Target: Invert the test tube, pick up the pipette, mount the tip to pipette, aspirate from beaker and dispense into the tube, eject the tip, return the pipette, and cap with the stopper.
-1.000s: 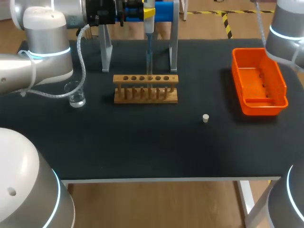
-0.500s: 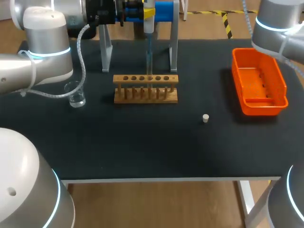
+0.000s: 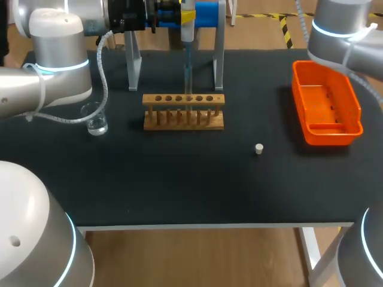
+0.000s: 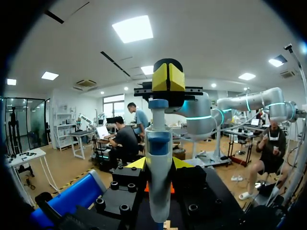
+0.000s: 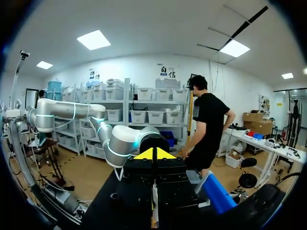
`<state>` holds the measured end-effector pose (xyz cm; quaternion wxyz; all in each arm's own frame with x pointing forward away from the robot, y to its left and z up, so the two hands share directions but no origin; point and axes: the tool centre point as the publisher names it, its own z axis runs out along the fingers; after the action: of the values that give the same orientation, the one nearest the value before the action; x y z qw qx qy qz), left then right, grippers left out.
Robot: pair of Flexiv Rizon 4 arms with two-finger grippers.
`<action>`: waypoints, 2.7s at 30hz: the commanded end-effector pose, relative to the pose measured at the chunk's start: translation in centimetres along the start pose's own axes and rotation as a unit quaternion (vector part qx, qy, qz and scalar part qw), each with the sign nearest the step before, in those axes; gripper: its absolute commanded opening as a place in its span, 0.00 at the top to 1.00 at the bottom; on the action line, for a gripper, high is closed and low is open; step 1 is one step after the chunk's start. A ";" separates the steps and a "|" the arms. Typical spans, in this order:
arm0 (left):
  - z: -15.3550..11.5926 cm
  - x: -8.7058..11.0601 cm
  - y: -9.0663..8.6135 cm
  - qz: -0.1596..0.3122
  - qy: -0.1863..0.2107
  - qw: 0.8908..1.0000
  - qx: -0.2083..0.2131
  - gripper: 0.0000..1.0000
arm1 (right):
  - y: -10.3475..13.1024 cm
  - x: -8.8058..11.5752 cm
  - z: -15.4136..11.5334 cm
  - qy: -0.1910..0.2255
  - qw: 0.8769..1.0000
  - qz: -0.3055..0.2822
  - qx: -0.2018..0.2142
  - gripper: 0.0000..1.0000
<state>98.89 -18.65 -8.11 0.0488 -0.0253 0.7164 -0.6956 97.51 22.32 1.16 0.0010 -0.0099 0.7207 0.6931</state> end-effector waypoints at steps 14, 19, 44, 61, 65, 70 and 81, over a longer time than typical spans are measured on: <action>0.0 0.0 -0.1 0.000 0.000 1.000 -0.001 1.00 | -0.7 -0.8 1.7 0.003 1.000 0.008 0.001 1.00; 0.0 0.0 -0.1 0.000 0.000 1.000 -0.001 1.00 | -1.1 -1.1 2.1 0.003 1.000 0.012 0.003 1.00; 0.0 0.0 -0.1 0.000 0.000 1.000 -0.001 1.00 | -2.6 -1.4 2.5 0.000 1.000 0.027 0.011 1.00; 0.0 0.0 -0.1 0.000 0.000 1.000 -0.001 1.00 | -4.2 -1.7 2.4 0.002 0.999 0.040 0.021 1.00; 0.0 0.0 -0.1 0.000 0.000 1.000 -0.001 1.00 | -4.6 -1.8 2.4 0.003 0.999 0.044 0.025 1.00; 0.0 0.0 -0.1 0.000 0.000 1.000 -0.001 1.00 | -4.9 -1.9 2.5 0.003 0.998 0.046 0.030 1.00; 0.0 0.0 -0.1 0.000 0.000 1.000 -0.001 1.00 | -3.0 -2.0 2.3 -0.001 0.999 0.030 0.017 1.00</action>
<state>98.91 -18.66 -8.39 0.0489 -0.0254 0.7163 -0.6957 99.48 24.63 -2.22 -0.0218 0.0150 0.7344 0.6782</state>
